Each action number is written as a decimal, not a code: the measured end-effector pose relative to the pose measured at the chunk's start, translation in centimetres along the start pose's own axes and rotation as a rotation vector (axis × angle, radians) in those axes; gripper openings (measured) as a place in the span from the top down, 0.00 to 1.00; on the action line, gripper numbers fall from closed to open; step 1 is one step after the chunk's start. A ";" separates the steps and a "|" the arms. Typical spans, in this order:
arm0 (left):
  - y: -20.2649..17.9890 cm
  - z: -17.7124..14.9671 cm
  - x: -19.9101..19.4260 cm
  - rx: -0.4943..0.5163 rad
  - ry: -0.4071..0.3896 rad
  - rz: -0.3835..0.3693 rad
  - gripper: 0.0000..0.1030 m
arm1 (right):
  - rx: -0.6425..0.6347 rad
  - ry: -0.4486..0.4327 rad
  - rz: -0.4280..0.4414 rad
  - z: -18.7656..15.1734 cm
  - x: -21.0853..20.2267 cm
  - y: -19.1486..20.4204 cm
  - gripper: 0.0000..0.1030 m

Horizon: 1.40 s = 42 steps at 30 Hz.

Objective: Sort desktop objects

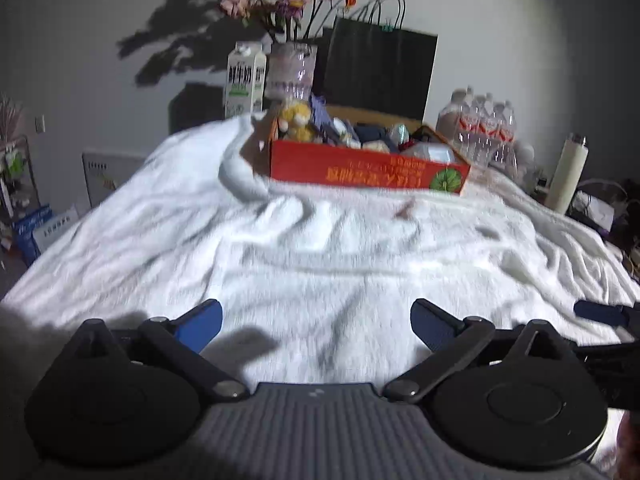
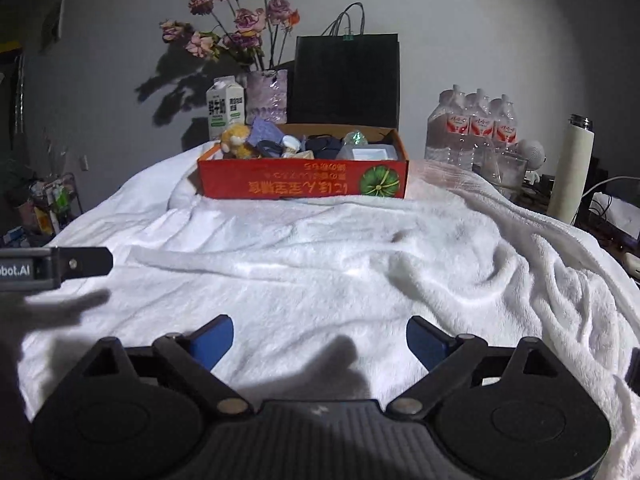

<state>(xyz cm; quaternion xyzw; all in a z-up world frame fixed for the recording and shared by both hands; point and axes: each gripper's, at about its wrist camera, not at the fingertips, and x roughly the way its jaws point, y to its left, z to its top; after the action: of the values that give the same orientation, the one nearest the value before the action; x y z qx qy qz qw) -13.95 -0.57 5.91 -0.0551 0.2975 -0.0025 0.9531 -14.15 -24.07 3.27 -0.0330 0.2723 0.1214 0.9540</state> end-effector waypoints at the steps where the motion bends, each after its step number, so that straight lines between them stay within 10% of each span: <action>1: 0.1 -0.1 -0.2 0.004 0.019 -0.009 0.00 | -0.010 -0.003 0.006 -0.1 -0.5 0.2 0.09; 11: 0.6 1.3 5.5 0.057 -0.109 0.023 0.00 | 0.036 -0.101 -0.001 0.6 1.8 -0.4 0.01; 25: 1.4 3.5 13.6 0.035 0.054 0.035 0.00 | -0.071 0.073 -0.019 4.3 13.6 1.2 0.00; 42: 0.7 3.7 14.1 0.062 0.081 0.052 0.00 | 0.020 0.116 0.040 4.3 14.4 -0.4 0.00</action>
<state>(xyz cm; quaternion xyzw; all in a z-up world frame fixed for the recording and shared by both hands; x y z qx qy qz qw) -0.30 0.01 0.88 -0.0177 0.3370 0.0107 0.9413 -0.05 -20.80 -0.63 -0.0252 0.3288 0.1356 0.9343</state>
